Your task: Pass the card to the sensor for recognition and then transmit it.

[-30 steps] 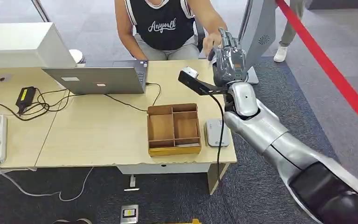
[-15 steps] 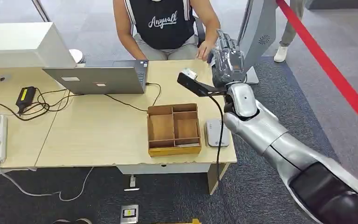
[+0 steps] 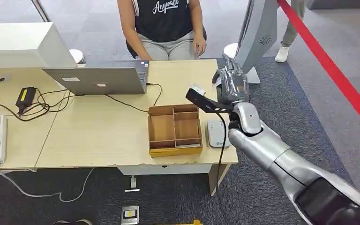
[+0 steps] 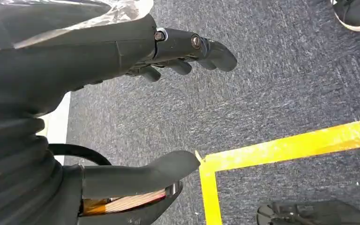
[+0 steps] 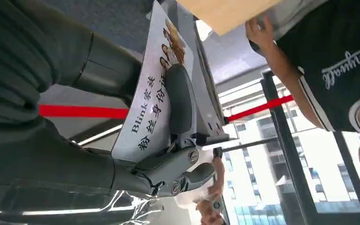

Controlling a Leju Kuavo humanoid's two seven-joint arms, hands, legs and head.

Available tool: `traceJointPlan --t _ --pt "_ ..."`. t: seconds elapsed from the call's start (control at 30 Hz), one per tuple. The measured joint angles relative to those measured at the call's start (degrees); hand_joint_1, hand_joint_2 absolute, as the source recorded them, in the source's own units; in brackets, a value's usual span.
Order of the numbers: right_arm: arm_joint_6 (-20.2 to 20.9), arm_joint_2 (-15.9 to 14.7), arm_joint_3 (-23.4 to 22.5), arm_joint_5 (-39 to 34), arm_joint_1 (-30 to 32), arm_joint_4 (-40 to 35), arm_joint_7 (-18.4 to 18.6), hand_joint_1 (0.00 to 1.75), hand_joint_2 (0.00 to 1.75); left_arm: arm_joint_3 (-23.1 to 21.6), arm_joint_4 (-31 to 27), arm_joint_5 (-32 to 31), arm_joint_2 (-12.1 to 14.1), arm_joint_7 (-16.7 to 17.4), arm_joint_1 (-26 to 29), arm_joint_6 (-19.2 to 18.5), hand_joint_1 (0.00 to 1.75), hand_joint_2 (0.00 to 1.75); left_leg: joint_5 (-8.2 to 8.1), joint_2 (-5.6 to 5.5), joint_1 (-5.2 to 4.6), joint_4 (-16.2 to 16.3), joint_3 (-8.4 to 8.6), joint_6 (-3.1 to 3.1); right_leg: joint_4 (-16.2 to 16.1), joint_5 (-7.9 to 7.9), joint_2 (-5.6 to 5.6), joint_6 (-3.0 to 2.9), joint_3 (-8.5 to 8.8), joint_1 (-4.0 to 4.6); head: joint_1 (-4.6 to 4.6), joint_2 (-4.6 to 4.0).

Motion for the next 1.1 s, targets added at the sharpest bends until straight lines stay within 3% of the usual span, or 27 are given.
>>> traceJointPlan --t 0.47,1.1 --pt "-2.34 -1.25 -1.44 -5.16 8.73 0.66 -1.77 1.75 1.75 0.04 0.00 0.94 -0.07 -0.37 0.04 0.68 0.00 1.75 -0.01 0.00 0.03 0.00 0.00 -0.01 0.00 -0.01 0.03 -0.03 -0.01 0.03 -0.02 -0.02" --pt "-1.53 0.13 -1.42 -8.02 10.93 3.00 -3.34 1.75 1.75 0.11 0.00 1.53 -0.11 -0.44 0.02 1.03 0.00 1.75 -0.01 0.01 0.03 0.00 -0.01 -0.01 0.00 -0.01 0.03 -0.03 -0.02 0.03 -0.02 -0.02"
